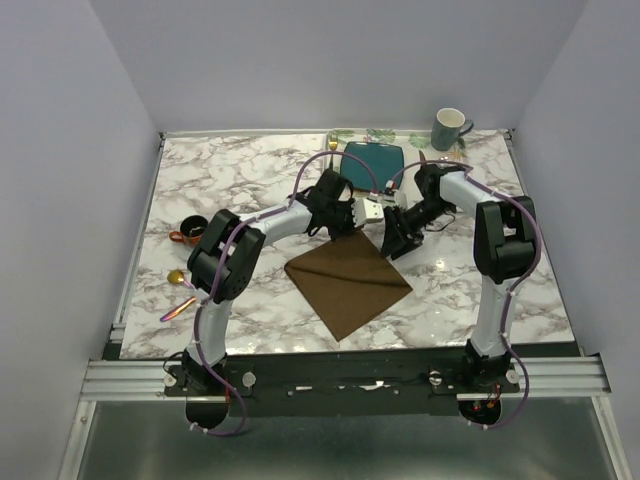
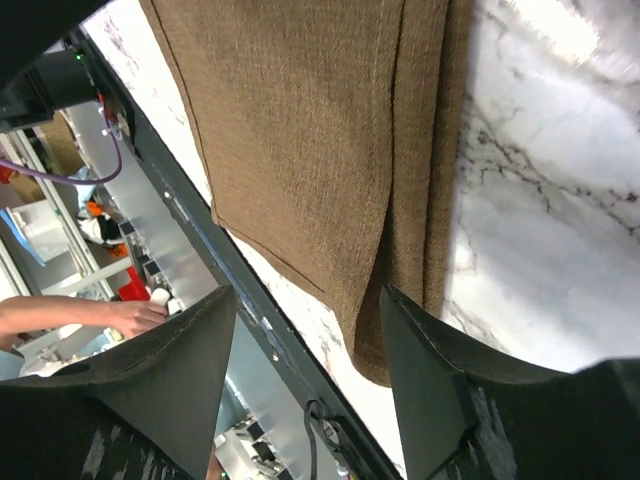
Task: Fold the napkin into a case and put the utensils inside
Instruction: Fold the top corner of the square-folded napkin at the center of the board, then smooth out the upper triangle-folded napkin at the center of the board.
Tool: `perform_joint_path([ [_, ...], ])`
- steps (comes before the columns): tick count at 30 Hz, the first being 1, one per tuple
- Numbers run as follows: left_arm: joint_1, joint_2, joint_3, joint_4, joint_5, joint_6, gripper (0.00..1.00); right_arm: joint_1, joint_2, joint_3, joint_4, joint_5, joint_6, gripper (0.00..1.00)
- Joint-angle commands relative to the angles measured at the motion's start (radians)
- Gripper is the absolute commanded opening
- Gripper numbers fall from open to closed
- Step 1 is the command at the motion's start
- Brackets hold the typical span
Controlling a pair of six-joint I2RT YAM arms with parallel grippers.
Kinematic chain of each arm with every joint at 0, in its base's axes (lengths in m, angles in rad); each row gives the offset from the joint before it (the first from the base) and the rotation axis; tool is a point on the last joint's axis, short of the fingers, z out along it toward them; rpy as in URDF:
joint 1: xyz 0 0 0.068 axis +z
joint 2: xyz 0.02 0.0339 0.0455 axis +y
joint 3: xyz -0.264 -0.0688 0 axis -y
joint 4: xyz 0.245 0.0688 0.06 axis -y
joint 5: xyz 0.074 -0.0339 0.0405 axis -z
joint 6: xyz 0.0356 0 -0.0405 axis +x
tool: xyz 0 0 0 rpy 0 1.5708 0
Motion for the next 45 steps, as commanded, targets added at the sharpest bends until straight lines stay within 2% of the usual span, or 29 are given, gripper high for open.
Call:
perform_joint_path([
  [1, 0.008, 0.024, 0.036, 0.013, -0.010, 0.019, 0.00, -0.007, -0.054, -0.029, -0.013, 0.003, -0.015, 0.68],
  [22, 0.021, 0.065, 0.100, -0.007, -0.005, 0.060, 0.00, -0.007, -0.059, -0.035, -0.010, -0.009, -0.004, 0.69],
  [25, 0.024, 0.061, 0.099, -0.016, -0.014, 0.062, 0.15, -0.007, -0.061, -0.027, -0.019, -0.009, -0.009, 0.69],
  [26, 0.024, 0.050, 0.099, -0.021, -0.017, 0.059, 0.29, -0.007, -0.062, -0.024, -0.022, -0.009, -0.011, 0.69],
  [29, 0.026, 0.019, 0.109, -0.019, -0.017, 0.013, 0.46, -0.007, -0.076, -0.015, -0.034, -0.010, -0.017, 0.69],
  [32, 0.043, -0.038, 0.137, -0.044, 0.007, -0.061, 0.51, -0.007, -0.108, -0.015, -0.034, -0.012, -0.012, 0.69],
  [36, 0.090, -0.172, 0.110, -0.096, 0.055, -0.242, 0.57, -0.010, -0.156, -0.056, 0.009, 0.006, 0.009, 0.67],
  [40, 0.147, -0.283, 0.004, -0.130, 0.142, -0.450, 0.63, -0.008, -0.162, -0.116, 0.052, 0.017, 0.052, 0.62],
  [41, 0.165, -0.301, -0.019, -0.133, 0.182, -0.486, 0.68, -0.010, -0.160, -0.125, 0.056, 0.017, 0.058, 0.58],
  [45, 0.195, -0.425, -0.174, -0.072, 0.243, -0.665, 0.72, -0.010, -0.148, -0.182, 0.101, 0.058, 0.078, 0.53],
])
